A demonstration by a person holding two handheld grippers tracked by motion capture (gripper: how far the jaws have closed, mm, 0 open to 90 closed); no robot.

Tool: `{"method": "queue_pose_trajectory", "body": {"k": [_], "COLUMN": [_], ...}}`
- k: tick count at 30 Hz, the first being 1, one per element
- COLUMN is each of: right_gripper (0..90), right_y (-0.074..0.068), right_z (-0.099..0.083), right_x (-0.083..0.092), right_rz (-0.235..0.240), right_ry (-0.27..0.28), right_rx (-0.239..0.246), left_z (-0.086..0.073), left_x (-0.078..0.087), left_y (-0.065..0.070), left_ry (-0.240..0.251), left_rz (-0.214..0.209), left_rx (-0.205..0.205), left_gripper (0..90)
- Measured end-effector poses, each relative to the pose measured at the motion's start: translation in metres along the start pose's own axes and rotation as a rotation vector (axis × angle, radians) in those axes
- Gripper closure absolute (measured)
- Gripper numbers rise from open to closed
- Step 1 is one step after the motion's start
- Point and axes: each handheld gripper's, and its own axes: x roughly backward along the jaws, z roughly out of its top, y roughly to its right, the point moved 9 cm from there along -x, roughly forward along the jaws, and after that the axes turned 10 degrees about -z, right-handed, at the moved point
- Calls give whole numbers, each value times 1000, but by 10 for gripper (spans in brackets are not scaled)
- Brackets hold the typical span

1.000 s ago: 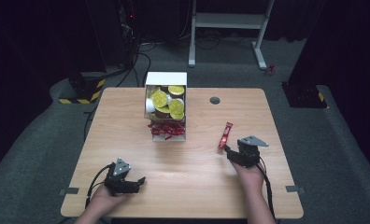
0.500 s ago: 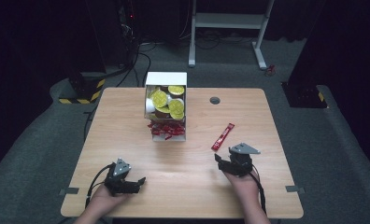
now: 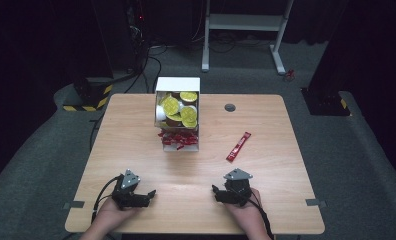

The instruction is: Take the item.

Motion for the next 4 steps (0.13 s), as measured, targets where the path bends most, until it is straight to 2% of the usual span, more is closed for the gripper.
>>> {"method": "queue_pose_trajectory", "body": {"k": [4], "right_gripper": [161], "right_y": [-2], "right_z": [0], "right_x": [-1], "right_rz": [5], "right_ry": [-4], "right_rx": [8], "left_z": [0], "left_x": [0], "left_y": [0], "left_ry": [2], "left_rz": [2], "left_rx": [-1], "left_gripper": [112]}}
